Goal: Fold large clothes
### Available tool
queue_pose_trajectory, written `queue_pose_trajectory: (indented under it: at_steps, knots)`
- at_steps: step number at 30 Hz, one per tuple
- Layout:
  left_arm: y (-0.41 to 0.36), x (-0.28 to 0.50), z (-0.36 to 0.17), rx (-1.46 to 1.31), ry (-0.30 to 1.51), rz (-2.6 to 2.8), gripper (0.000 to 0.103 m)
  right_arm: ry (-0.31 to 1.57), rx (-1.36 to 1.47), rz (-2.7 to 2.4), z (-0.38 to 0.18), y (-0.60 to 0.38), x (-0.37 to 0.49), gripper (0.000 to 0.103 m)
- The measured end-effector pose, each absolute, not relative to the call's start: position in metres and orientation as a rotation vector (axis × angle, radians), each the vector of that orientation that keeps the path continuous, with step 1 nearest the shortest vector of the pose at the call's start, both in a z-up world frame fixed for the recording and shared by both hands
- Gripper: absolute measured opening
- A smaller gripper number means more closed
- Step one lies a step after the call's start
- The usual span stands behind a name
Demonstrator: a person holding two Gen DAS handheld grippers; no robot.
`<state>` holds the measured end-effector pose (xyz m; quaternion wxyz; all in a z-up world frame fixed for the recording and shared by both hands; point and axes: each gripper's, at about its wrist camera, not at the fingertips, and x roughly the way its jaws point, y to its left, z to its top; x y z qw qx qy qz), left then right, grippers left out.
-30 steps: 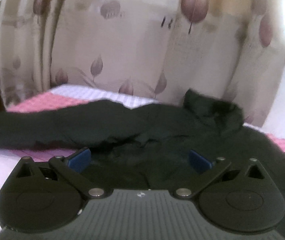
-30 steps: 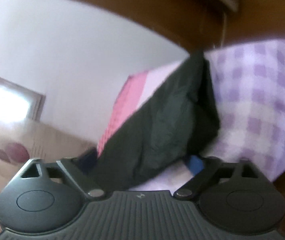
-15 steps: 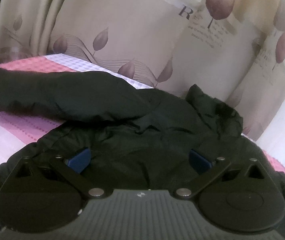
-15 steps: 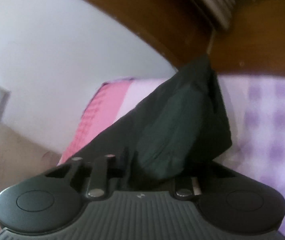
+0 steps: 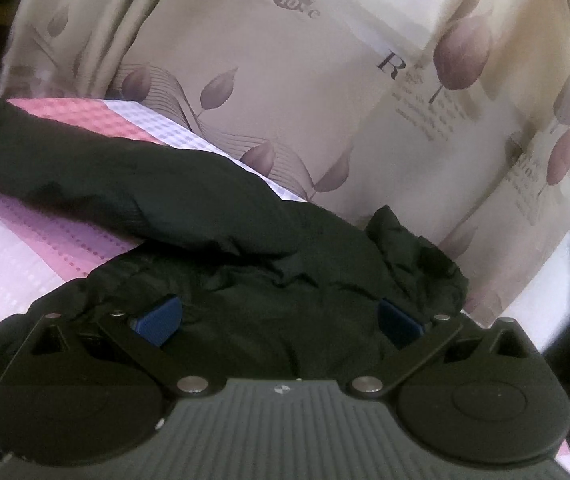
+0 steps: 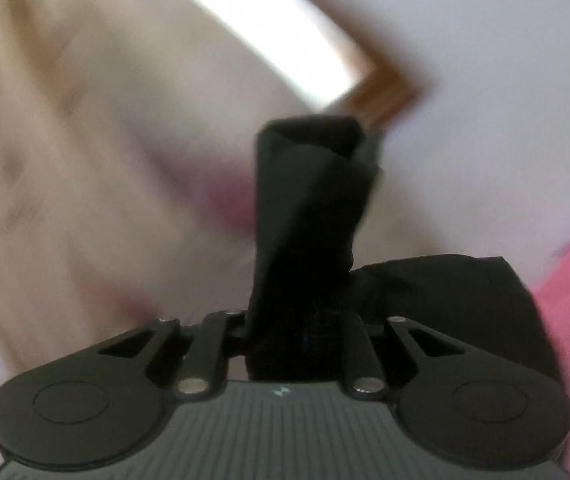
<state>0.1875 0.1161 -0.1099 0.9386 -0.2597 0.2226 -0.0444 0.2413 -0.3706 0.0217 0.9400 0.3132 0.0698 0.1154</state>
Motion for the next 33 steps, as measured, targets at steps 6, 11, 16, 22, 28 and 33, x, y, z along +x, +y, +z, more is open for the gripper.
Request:
queue_pose_trajectory:
  at_steps: [6,11,16,22,28,33]
  knots:
    - [0.118,0.187,-0.111,-0.549,0.452,-0.091,0.103,0.401,0.468,0.374,-0.062,-0.249,0.291,0.016]
    - [0.121,0.188,-0.112,-0.568,0.447,-0.094,0.103,0.545,0.292,0.415,-0.119,-0.191,0.289,0.016]
    - [0.123,0.186,-0.112,-0.569,0.447,-0.097,0.103,0.582,0.181,0.443,-0.123,-0.17,0.285,0.018]
    - [0.122,0.187,-0.112,-0.573,0.447,-0.096,0.103,0.521,0.193,0.442,-0.108,-0.176,0.272,0.024]
    - [0.122,0.188,-0.111,-0.574,0.447,-0.093,0.103,0.466,0.12,0.413,-0.098,-0.157,0.281,0.024]
    - [0.122,0.188,-0.112,-0.571,0.449,-0.093,0.103,0.564,0.043,0.462,-0.12,-0.139,0.293,0.06]
